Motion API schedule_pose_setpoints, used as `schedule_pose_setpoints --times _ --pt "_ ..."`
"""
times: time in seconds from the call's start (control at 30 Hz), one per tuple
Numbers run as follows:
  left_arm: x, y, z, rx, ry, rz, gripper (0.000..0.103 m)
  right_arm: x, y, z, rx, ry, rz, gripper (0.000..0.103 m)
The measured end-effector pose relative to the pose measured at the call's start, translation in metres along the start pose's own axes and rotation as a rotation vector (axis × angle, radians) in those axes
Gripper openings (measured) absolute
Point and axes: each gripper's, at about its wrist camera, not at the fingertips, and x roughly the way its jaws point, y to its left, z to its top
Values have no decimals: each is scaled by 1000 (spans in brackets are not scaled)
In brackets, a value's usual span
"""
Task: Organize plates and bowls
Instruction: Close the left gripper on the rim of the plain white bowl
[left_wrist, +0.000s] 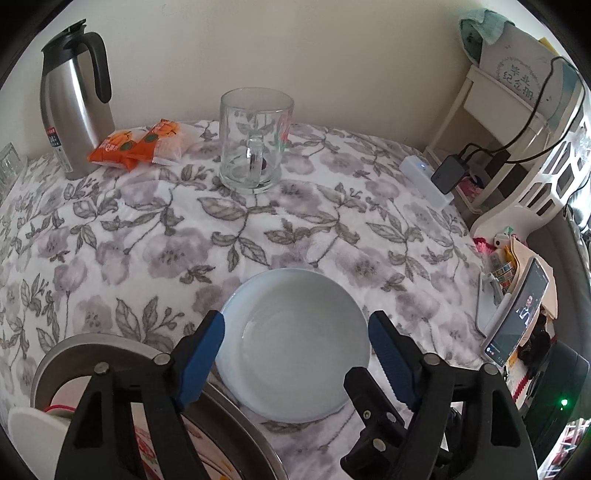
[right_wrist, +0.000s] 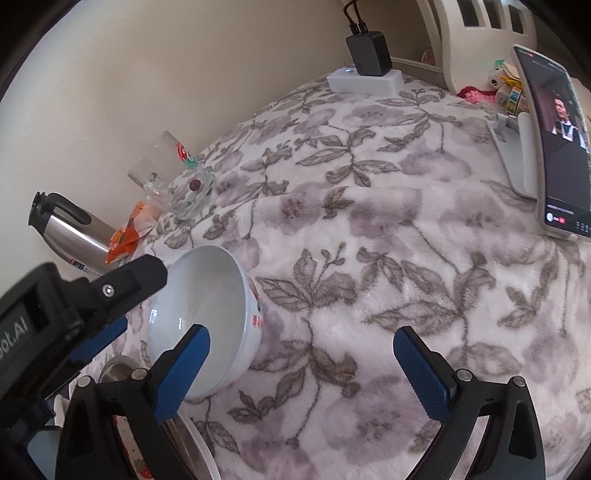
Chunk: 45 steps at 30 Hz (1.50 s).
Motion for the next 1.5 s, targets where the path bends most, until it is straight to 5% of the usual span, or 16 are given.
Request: schedule_pose_setpoints --times 0.33,0.4,0.87,0.97,1.27,1.5 --pt "15 10 4 -24 9 13 75 18 1 4 7 31 26 73" --pt "18 11 4 -31 17 11 67 21 -1 4 16 37 29 65" --pt "26 7 2 -41 30 3 58 27 -1 4 24 38 117 34" --pt "26 8 1 -50 32 -8 51 28 -6 4 43 43 117 33" --pt "7 -1 4 -11 -11 -19 50 29 -11 4 59 55 110 29" --pt "-2 3 8 4 -68 73 50 29 -12 4 64 57 113 29"
